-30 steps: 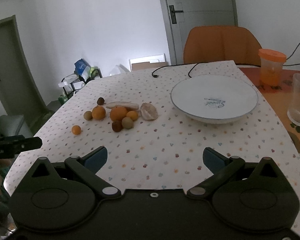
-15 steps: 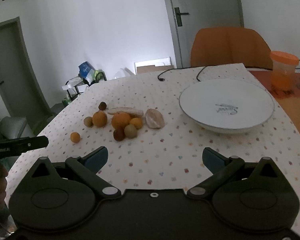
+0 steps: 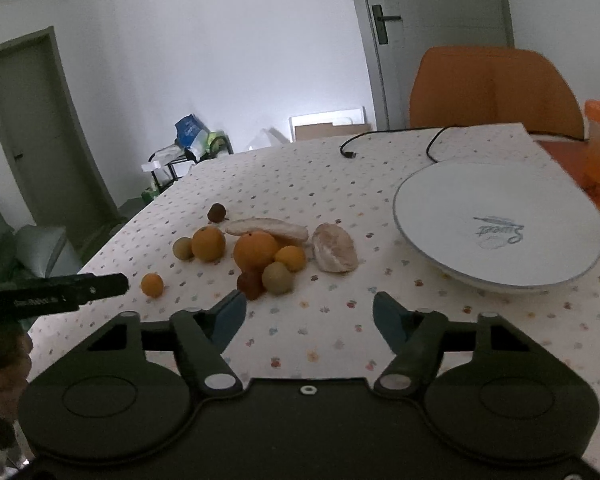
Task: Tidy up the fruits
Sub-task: 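Grasp the small orange fruit with the left tool while the right tool grasps a kiwi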
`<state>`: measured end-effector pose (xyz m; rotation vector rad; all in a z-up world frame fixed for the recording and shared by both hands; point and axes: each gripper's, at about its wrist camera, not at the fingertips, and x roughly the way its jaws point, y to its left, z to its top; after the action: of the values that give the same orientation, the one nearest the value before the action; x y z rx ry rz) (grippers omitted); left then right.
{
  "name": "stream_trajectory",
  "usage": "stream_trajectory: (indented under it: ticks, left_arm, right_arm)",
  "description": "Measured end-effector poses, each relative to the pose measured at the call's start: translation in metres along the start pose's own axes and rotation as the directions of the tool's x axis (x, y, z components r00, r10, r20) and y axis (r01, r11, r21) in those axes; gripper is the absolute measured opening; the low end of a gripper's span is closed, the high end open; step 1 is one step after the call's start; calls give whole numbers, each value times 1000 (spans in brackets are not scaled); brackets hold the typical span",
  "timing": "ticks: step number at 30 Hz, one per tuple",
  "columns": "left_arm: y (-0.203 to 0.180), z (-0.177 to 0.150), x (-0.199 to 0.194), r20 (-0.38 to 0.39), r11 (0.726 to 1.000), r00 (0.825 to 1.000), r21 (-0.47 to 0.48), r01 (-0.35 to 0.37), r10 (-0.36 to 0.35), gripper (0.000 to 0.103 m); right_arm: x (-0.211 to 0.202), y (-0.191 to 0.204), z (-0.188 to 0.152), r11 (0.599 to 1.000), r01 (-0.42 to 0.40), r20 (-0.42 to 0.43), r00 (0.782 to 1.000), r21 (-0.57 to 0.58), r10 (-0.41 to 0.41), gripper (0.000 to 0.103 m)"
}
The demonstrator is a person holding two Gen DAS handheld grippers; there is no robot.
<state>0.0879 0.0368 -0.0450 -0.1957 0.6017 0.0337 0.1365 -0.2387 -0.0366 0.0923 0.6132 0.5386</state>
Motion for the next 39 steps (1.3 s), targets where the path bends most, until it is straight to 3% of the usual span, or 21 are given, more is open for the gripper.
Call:
stream_trajectory:
  ticks: [6, 11, 18, 24, 31, 39]
  left_arm:
    - [-1, 1, 13, -13, 1000, 1000, -9, 2, -2, 42]
    - [0, 0, 24, -39, 1000, 999, -14, -2, 1, 20]
    - [0, 3, 23, -28, 1000, 1000, -30, -4, 4, 20]
    - [0, 9, 20, -15, 999, 1000, -39, -5, 4, 20]
    - [-6, 14, 16, 1, 999, 1000, -44, 13, -13, 20]
    - [-27, 24, 4, 38, 998, 998, -16, 54, -53, 20]
  right_arm:
    - [19, 2, 5, 1000, -27, -24, 999, 0, 26, 51]
    - [33, 4, 8, 999, -42, -35, 998, -2, 42, 49]
    - [52, 6, 11, 998, -62, -62, 996, 1, 62, 39]
    - [63, 8, 15, 998, -67, -75, 995, -3, 67, 37]
    - [70, 9, 13, 997, -79, -80, 994, -15, 78, 21]
    - [47, 2, 17, 995, -100, -38, 994, 12, 101, 21]
